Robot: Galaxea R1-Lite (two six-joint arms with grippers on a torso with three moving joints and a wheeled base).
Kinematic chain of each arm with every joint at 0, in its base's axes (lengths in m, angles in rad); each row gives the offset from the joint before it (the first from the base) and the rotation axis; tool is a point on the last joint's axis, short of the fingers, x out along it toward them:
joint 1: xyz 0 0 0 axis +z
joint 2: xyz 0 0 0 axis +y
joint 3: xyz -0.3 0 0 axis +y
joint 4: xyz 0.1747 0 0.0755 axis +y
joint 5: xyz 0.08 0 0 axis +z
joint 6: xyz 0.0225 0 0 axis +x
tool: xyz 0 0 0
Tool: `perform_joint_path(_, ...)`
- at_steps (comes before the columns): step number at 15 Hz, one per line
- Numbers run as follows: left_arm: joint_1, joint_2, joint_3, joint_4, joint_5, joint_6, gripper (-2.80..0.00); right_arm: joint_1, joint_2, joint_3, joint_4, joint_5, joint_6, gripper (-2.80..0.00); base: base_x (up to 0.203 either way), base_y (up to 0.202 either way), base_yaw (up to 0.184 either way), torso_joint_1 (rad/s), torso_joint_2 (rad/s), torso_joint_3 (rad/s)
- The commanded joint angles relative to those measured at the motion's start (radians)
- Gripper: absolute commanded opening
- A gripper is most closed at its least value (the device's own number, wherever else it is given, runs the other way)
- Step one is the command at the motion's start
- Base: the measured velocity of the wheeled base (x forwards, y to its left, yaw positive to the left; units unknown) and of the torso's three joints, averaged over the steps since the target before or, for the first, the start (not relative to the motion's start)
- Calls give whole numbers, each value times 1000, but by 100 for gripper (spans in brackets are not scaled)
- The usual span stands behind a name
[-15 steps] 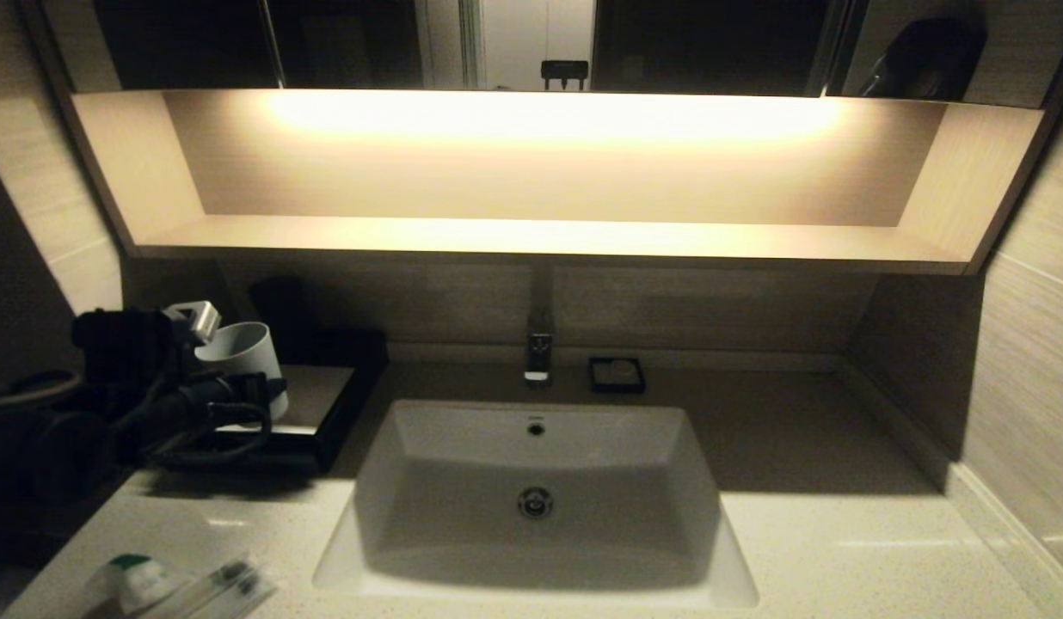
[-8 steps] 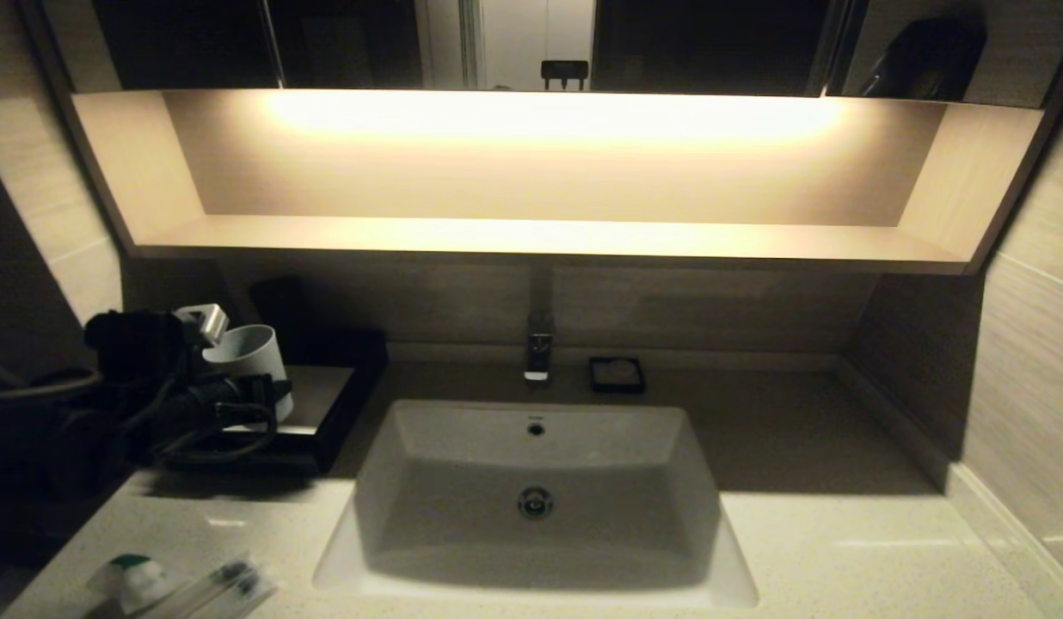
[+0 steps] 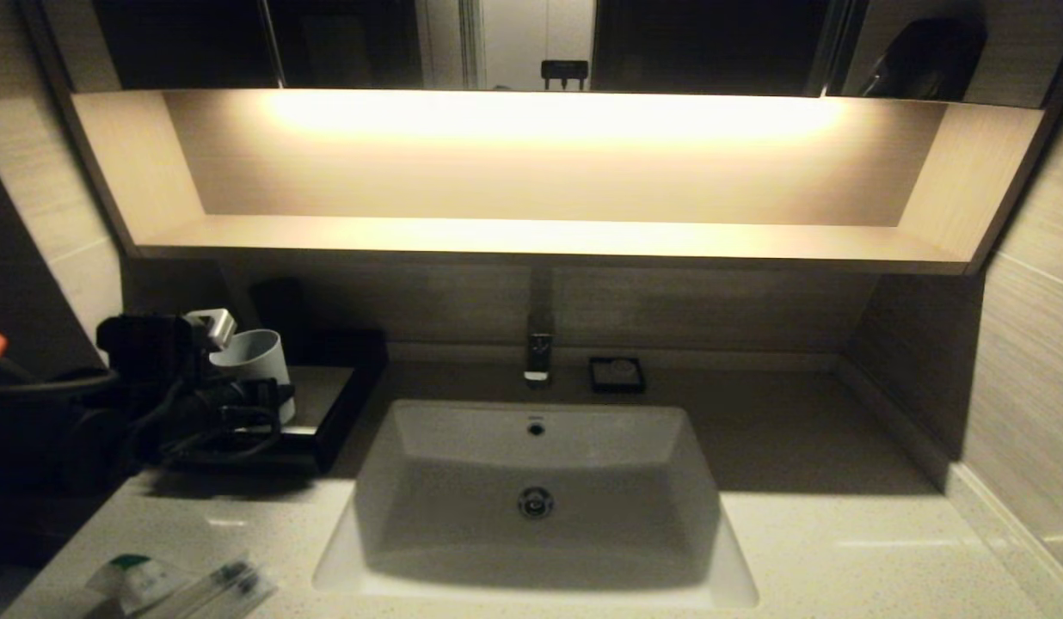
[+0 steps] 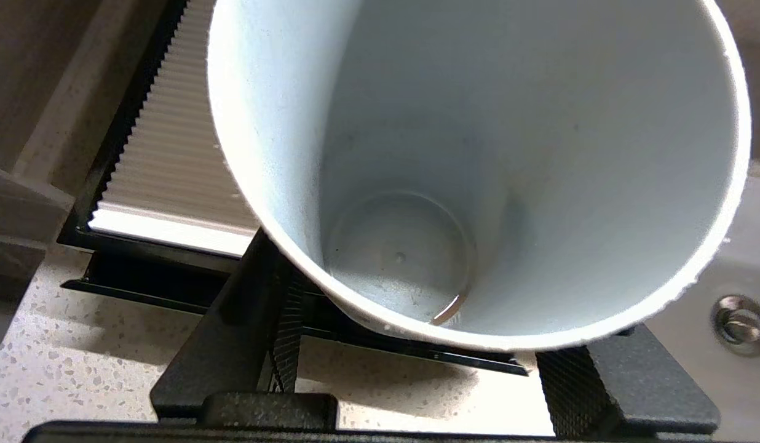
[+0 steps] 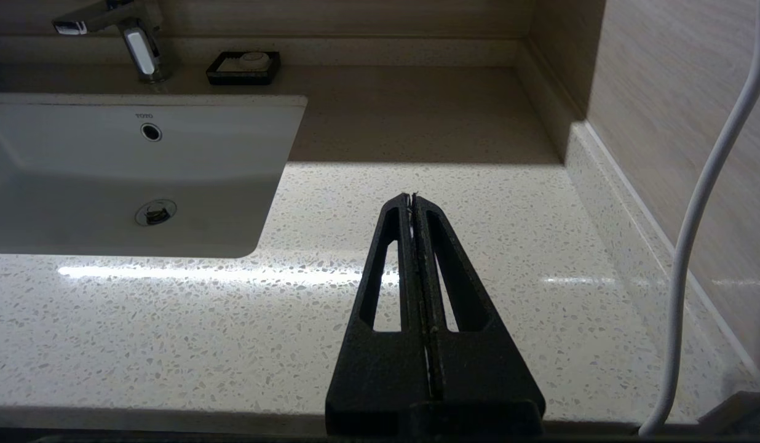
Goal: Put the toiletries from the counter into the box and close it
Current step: Place the cup on the storage box
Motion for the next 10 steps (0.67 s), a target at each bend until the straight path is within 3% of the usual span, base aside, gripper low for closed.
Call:
perform_joint_path(1, 1, 16, 1, -6, 0, 0, -280, 0, 0, 0, 0, 0, 0, -280, 0, 0, 0, 0, 0, 0)
perform_joint_path(10, 0, 63, -27, -46, 0, 0, -280, 0, 0, 0, 0, 0, 0, -280, 0, 0, 0, 0, 0, 0)
